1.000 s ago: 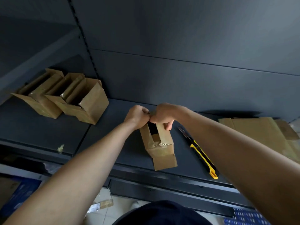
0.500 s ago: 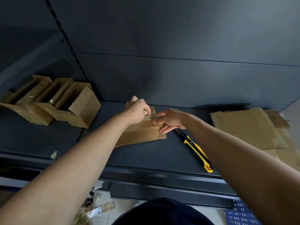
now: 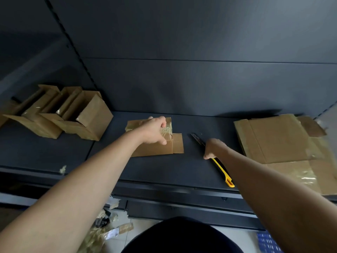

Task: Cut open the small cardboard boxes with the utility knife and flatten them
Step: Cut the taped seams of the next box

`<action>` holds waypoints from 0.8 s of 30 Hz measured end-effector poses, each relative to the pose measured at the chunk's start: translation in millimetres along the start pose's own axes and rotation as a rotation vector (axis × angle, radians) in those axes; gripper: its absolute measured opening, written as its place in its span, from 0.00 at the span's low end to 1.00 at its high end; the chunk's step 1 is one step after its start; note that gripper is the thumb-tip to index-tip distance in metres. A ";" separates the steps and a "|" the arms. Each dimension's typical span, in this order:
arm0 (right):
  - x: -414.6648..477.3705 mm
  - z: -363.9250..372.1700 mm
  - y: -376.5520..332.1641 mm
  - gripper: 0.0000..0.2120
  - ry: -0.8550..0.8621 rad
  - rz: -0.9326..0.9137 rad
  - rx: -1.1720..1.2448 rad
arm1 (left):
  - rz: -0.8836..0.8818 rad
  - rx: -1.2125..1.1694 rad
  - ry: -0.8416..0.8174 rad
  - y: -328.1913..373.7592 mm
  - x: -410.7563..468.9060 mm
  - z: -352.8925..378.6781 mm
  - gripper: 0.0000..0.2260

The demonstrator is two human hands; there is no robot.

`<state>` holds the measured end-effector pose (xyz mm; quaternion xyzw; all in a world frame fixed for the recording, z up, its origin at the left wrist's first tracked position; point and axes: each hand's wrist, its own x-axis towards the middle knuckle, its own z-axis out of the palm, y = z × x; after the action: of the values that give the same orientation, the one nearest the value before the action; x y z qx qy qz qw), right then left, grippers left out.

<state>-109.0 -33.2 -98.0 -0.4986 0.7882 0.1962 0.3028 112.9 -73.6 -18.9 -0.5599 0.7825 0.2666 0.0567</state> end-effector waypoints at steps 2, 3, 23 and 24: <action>-1.6 0.5 4.6 0.20 0.063 -0.066 -0.003 | -0.009 -0.176 0.014 -3.8 0.0 -0.2 0.16; -2.4 -2.1 6.6 0.20 0.098 -0.111 0.013 | 0.001 -0.233 0.038 -4.6 0.4 0.2 0.14; -52.2 -73.2 -38.1 0.14 0.045 -0.611 -0.130 | 0.185 -0.112 0.056 -31.0 -6.6 -7.8 0.10; -53.8 -75.6 -41.4 0.15 0.046 -0.609 -0.185 | 0.196 -0.102 0.048 -31.5 -6.4 -7.9 0.11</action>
<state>-75.7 -61.1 -6.1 -0.7414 0.5881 0.1559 0.2830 145.5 -79.3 -20.8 -0.4891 0.8200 0.2969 -0.0167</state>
